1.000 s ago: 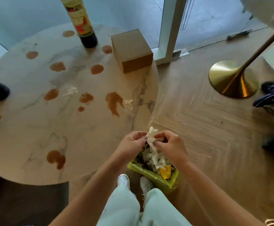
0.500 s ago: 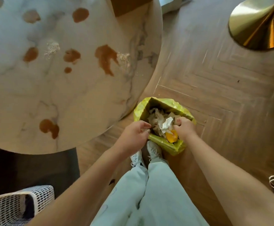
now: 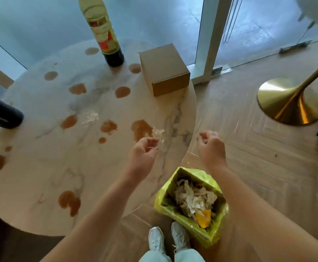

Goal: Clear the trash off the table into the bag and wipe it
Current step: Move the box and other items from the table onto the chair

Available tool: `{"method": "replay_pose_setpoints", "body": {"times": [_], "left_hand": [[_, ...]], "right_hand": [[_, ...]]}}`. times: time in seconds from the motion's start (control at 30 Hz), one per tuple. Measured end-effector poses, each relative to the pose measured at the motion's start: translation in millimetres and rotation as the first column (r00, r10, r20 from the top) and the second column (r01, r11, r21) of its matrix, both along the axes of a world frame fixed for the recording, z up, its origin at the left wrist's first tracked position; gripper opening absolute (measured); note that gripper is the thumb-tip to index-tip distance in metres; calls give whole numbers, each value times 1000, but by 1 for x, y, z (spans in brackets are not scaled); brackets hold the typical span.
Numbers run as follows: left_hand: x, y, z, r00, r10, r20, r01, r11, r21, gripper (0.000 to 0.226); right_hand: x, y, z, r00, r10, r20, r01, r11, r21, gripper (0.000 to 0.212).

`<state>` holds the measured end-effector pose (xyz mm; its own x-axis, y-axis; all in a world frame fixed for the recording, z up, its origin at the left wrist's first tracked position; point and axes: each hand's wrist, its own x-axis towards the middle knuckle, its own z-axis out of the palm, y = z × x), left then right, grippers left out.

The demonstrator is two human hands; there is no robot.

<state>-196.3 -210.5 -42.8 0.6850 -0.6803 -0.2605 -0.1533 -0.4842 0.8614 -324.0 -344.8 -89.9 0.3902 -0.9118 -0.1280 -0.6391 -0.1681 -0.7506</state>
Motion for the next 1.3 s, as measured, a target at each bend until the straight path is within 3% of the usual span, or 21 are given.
{"method": "replay_pose_setpoints", "body": {"times": [0.27, 0.37, 0.53, 0.67, 0.87, 1.07, 1.3], "left_hand": [[80, -76, 23, 992, 100, 79, -92, 992, -89, 34], [105, -108, 15, 994, 89, 62, -85, 994, -70, 43], [138, -155, -8, 999, 31, -27, -32, 998, -45, 53], [152, -169, -21, 987, 45, -156, -46, 999, -3, 63], [150, -161, -31, 990, 104, -97, -105, 994, -9, 55], [126, -130, -5, 969, 162, -184, -197, 961, -192, 58], [88, -50, 70, 928, 181, -325, -320, 835, -448, 45]], "right_hand": [[91, -72, 47, 985, 45, 168, -26, 993, -115, 48], [126, -109, 56, 991, 35, 127, -15, 988, -154, 56], [173, -152, 52, 998, 22, 67, -26, 998, 59, 51], [188, -154, 41, 998, -50, -24, 53, 991, 121, 55], [175, -139, 24, 985, -169, -23, 169, 957, 238, 60], [157, -100, 52, 957, -228, 181, 154, 925, 348, 46], [115, -34, 114, 867, -144, 477, -115, 874, 473, 44]]}}
